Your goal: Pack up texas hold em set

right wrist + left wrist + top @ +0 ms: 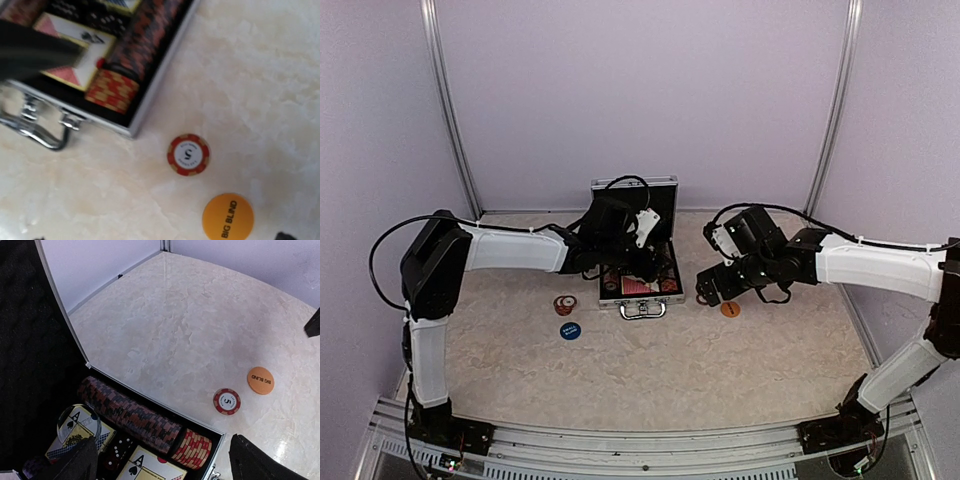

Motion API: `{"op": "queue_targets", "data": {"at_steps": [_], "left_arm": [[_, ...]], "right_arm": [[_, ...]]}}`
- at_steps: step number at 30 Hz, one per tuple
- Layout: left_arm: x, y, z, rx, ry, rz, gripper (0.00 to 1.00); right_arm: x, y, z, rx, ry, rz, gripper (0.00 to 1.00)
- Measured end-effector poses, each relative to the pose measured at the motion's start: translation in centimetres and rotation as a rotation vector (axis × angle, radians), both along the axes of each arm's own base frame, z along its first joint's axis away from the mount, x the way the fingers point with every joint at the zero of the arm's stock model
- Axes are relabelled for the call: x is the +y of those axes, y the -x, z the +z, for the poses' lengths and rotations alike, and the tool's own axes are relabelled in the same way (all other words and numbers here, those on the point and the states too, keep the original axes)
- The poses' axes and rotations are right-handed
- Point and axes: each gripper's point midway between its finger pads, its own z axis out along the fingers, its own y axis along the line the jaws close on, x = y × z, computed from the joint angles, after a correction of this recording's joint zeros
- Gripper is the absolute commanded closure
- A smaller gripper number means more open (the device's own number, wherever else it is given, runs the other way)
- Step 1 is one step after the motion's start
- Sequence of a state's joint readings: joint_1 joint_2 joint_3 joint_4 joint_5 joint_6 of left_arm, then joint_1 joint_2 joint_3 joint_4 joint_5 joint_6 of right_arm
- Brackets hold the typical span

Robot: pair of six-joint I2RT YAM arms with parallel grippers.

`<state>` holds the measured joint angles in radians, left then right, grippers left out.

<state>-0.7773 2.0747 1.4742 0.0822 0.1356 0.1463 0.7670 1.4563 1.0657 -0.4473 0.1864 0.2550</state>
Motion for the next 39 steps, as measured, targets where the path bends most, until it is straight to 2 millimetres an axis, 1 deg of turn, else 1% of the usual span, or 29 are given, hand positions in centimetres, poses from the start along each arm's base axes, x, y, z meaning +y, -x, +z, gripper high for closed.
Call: {"op": "queue_targets", "data": {"at_steps": [3, 4, 6, 8, 11, 16, 19, 22, 25, 30, 36, 39], "left_arm": [[0.1, 0.6, 1.6, -0.006, 0.037, 0.004, 0.09], [0.0, 0.7, 1.8, -0.006, 0.045, 0.004, 0.09], [-0.2, 1.0, 1.6, 0.002, 0.046, 0.003, 0.09], [-0.4, 1.3, 1.0, 0.014, 0.039, 0.000, 0.09], [-0.8, 1.7, -0.6, 0.032, 0.018, -0.003, 0.09], [-1.4, 2.1, -4.1, 0.072, -0.036, -0.004, 0.09], [-1.3, 2.1, -5.9, 0.097, -0.066, 0.006, 0.09], [-1.1, 2.0, -6.8, 0.106, -0.080, 0.019, 0.10], [-0.9, 1.7, -7.0, 0.113, -0.079, 0.037, 0.10], [-0.7, 1.7, -7.0, 0.134, -0.049, 0.072, 0.09], [1.1, 2.3, -7.6, 0.188, -0.034, 0.160, 0.09], [2.4, 2.7, -6.8, 0.198, -0.012, 0.212, 0.09]], "right_arm": [[-0.3, -0.8, -1.8, 0.038, 0.018, -0.015, 0.00], [-0.4, -1.1, -2.4, 0.051, 0.021, -0.021, 0.00], [-0.7, -1.8, -3.6, 0.073, 0.028, -0.033, 0.00], [-0.9, -2.3, -4.7, 0.092, 0.035, -0.042, 0.00], [-0.8, -2.9, -5.8, 0.110, 0.042, -0.048, 0.00], [-0.4, -4.0, -7.1, 0.119, 0.044, -0.051, 0.03], [-0.3, -4.3, -8.0, 0.129, 0.050, -0.048, 0.06], [-0.2, -4.6, -9.0, 0.140, 0.056, -0.044, 0.10], [-0.2, -4.9, -10.0, 0.154, 0.063, -0.044, 0.13], [0.4, -5.7, -10.8, 0.160, 0.056, -0.034, 0.16], [1.1, -6.5, -11.9, 0.164, 0.061, -0.026, 0.20], [1.0, -6.5, -13.0, 0.178, 0.074, -0.026, 0.25]]}}
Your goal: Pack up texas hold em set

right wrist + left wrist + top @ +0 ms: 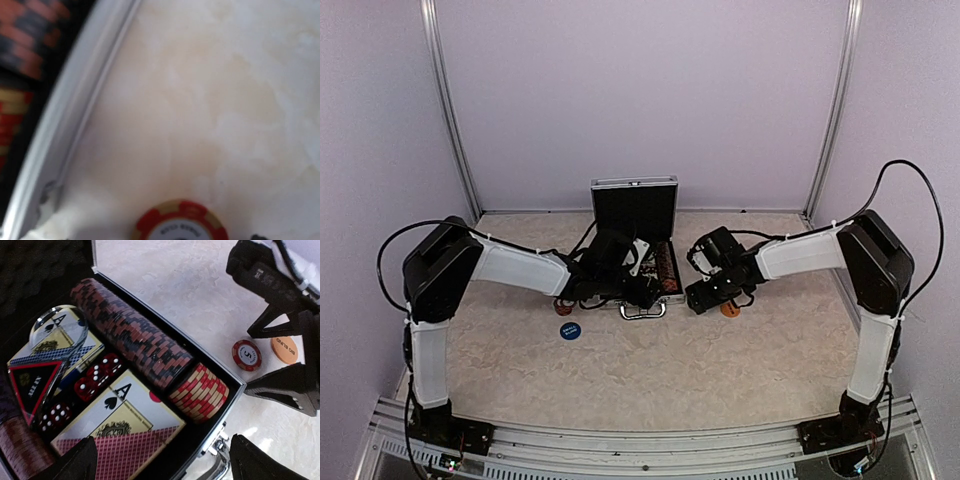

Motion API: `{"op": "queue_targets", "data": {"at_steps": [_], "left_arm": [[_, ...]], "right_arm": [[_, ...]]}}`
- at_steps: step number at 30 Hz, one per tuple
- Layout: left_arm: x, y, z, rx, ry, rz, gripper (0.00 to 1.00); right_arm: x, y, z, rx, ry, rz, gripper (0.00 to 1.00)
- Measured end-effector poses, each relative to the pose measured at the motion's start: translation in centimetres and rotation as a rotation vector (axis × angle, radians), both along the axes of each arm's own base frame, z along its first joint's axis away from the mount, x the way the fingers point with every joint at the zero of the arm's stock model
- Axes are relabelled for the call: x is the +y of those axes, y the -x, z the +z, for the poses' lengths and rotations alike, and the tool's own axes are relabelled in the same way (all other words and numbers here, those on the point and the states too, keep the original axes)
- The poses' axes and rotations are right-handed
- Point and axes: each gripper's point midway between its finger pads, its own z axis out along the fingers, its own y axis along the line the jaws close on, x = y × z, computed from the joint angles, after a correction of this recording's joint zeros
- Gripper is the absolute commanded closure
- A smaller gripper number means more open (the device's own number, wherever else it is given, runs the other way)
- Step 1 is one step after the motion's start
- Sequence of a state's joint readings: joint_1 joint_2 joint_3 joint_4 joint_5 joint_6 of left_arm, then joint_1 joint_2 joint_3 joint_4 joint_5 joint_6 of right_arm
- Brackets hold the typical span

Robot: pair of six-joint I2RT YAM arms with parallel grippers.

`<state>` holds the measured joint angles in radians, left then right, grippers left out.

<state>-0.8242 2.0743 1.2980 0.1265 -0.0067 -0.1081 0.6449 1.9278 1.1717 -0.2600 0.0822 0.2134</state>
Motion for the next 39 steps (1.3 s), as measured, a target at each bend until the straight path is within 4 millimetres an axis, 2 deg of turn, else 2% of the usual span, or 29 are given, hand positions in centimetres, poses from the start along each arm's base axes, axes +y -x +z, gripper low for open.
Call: {"op": "queue_targets", "data": {"at_steps": [3, 6, 12, 15, 20, 31, 34, 39], "left_arm": [[1.2, 0.6, 1.8, -0.005, 0.030, 0.048, 0.09], [1.7, 1.2, 4.5, -0.038, 0.074, 0.079, 0.09], [1.7, 3.8, 10.2, -0.102, 0.186, 0.103, 0.09], [2.0, 4.8, 11.4, -0.112, 0.216, 0.108, 0.09], [3.4, 5.3, 11.5, -0.110, 0.226, 0.148, 0.09], [4.5, 5.8, 9.7, -0.071, 0.218, 0.194, 0.09], [4.5, 5.9, 9.5, -0.066, 0.217, 0.199, 0.09], [4.6, 6.0, 9.3, -0.060, 0.219, 0.206, 0.09]], "right_arm": [[-0.2, -0.2, -0.4, 0.008, -0.002, -0.007, 0.32], [-0.5, -0.8, -0.5, 0.009, -0.016, -0.015, 0.42], [-0.7, -1.4, -0.4, 0.011, -0.042, -0.032, 0.48], [-0.8, -1.4, -0.5, 0.011, -0.043, -0.033, 0.49], [-0.9, -1.3, -0.5, -0.007, -0.047, -0.037, 0.54], [-0.5, -0.3, -0.6, -0.027, -0.053, -0.018, 0.42], [-0.5, -0.1, -0.6, -0.029, -0.050, -0.016, 0.44], [-0.6, -0.1, -0.6, -0.031, -0.047, -0.019, 0.57]]}}
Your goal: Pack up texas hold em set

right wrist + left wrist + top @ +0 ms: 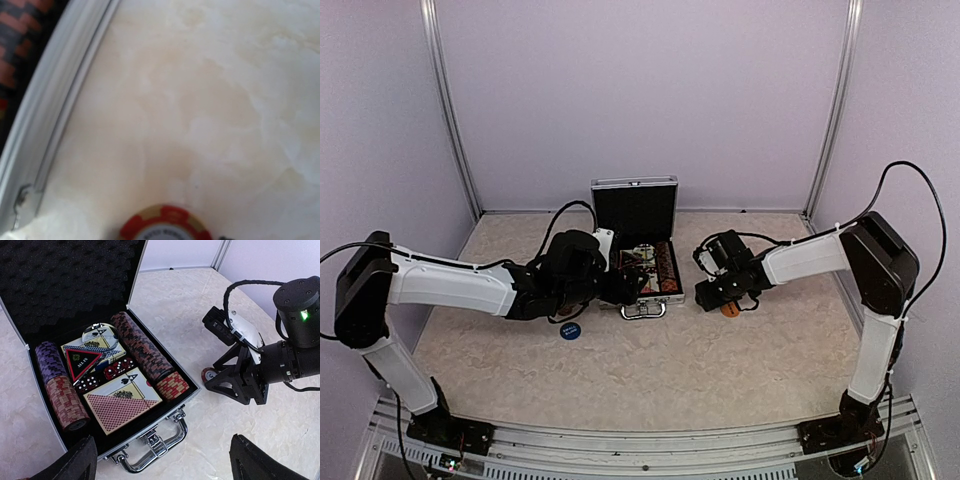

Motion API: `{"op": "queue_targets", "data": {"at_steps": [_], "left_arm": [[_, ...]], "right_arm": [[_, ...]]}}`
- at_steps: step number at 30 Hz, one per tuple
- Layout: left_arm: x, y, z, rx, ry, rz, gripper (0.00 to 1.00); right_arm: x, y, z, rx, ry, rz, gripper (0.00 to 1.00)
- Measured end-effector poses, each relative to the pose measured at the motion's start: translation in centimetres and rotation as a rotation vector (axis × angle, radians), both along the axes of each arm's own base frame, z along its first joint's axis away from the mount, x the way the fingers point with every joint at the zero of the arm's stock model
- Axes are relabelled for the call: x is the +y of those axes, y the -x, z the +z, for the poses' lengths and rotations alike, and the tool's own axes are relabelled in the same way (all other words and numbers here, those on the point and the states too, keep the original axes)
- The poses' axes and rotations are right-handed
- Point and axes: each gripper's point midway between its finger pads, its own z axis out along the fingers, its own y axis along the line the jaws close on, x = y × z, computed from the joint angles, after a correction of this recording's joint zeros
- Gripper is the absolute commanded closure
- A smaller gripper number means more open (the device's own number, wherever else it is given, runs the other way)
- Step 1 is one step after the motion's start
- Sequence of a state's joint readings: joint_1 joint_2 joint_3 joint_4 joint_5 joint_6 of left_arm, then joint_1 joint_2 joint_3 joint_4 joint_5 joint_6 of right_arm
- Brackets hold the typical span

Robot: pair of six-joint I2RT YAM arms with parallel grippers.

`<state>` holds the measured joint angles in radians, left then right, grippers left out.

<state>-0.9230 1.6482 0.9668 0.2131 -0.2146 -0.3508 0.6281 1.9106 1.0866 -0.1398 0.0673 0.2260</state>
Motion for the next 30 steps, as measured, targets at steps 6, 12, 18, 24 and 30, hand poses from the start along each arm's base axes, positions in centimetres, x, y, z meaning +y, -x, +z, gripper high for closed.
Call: {"op": "queue_targets", "data": {"at_steps": [6, 12, 18, 24, 30], "left_arm": [[0.0, 0.1, 0.0, 0.004, 0.006, 0.003, 0.09], [-0.1, 0.1, -0.1, 0.015, 0.018, 0.008, 0.09], [-0.1, 0.2, -0.7, 0.043, 0.036, 0.023, 0.09], [0.1, 0.7, -2.0, 0.080, 0.037, 0.022, 0.09], [-0.5, 1.0, -3.2, 0.116, 0.048, 0.009, 0.09]], "right_arm": [[0.1, 0.0, 0.1, 0.001, -0.003, -0.001, 0.62], [0.6, 0.5, 0.1, -0.006, 0.008, 0.020, 0.62], [1.9, 2.8, 0.2, -0.003, 0.028, 0.086, 0.62], [1.9, 4.8, 0.3, 0.018, 0.033, 0.125, 0.62], [2.5, 6.4, 1.5, 0.011, 0.015, 0.177, 0.61]]}}
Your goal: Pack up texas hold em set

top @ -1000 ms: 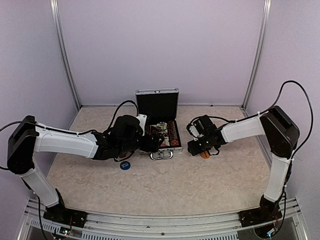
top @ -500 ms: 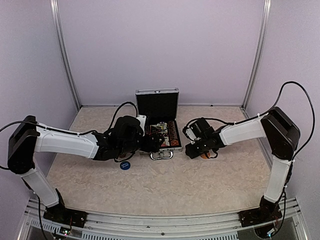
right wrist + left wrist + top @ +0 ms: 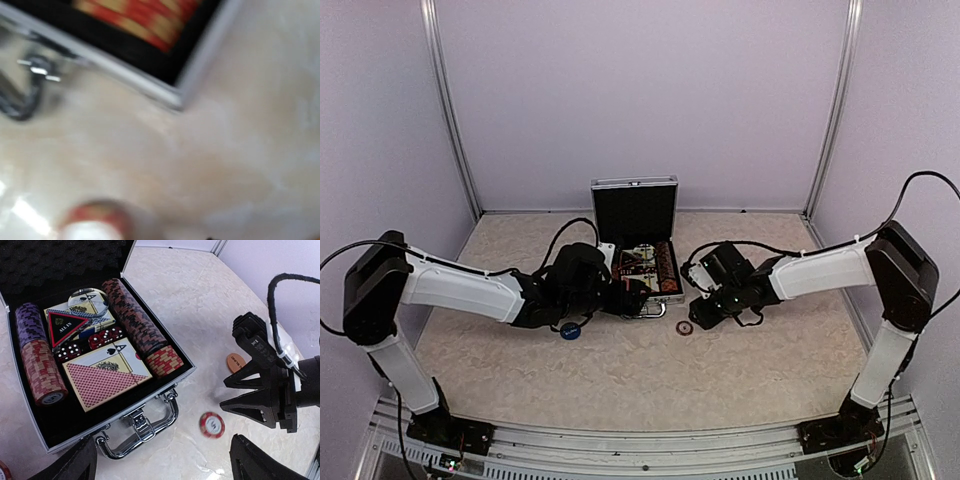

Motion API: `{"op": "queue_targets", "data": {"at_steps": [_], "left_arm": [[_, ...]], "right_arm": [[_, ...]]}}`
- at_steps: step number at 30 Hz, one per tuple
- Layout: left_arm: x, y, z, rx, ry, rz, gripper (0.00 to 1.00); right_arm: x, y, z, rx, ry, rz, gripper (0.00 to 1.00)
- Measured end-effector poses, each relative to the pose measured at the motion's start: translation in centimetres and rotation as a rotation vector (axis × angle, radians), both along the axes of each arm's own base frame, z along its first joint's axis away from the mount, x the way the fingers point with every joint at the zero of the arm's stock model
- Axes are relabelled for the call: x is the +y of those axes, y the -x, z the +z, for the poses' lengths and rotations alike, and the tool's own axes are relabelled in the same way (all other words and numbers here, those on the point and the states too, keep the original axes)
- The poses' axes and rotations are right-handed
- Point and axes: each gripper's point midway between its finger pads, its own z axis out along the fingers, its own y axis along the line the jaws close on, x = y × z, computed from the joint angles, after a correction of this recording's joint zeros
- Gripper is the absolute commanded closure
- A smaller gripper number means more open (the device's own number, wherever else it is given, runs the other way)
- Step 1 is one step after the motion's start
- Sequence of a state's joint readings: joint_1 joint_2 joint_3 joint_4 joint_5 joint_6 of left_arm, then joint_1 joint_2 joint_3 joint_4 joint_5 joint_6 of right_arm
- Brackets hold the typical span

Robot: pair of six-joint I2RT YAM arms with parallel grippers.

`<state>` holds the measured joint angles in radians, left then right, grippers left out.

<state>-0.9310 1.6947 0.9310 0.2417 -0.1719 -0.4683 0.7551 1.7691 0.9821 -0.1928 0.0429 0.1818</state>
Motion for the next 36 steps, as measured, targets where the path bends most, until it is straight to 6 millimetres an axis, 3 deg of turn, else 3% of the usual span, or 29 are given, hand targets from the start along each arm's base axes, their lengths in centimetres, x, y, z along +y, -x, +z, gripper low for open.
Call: {"op": "queue_targets", "data": {"at_steps": [8, 13, 19, 23, 27, 36], "left_arm": [[-1.4, 0.8, -1.2, 0.057, 0.044, -0.042, 0.09], [-1.5, 1.2, -1.9, 0.090, 0.058, -0.043, 0.09], [-0.7, 1.5, -3.1, 0.132, 0.059, -0.008, 0.09], [1.1, 2.3, -5.0, 0.172, 0.036, 0.044, 0.09], [3.6, 3.1, -5.9, 0.195, 0.023, 0.108, 0.09], [7.8, 4.0, -3.1, 0.142, 0.091, 0.222, 0.08]], "right_arm": [[1.6, 1.6, 1.8, -0.034, -0.035, 0.084, 0.57], [2.3, 2.4, 1.8, -0.041, -0.027, 0.132, 0.42], [5.0, 5.1, 2.0, -0.018, -0.007, 0.260, 0.27], [7.1, 5.1, 2.3, 0.016, 0.014, 0.297, 0.23], [7.8, 5.1, 2.2, 0.064, 0.042, 0.308, 0.21], [8.2, 6.0, 0.3, 0.166, 0.149, 0.308, 0.20]]}}
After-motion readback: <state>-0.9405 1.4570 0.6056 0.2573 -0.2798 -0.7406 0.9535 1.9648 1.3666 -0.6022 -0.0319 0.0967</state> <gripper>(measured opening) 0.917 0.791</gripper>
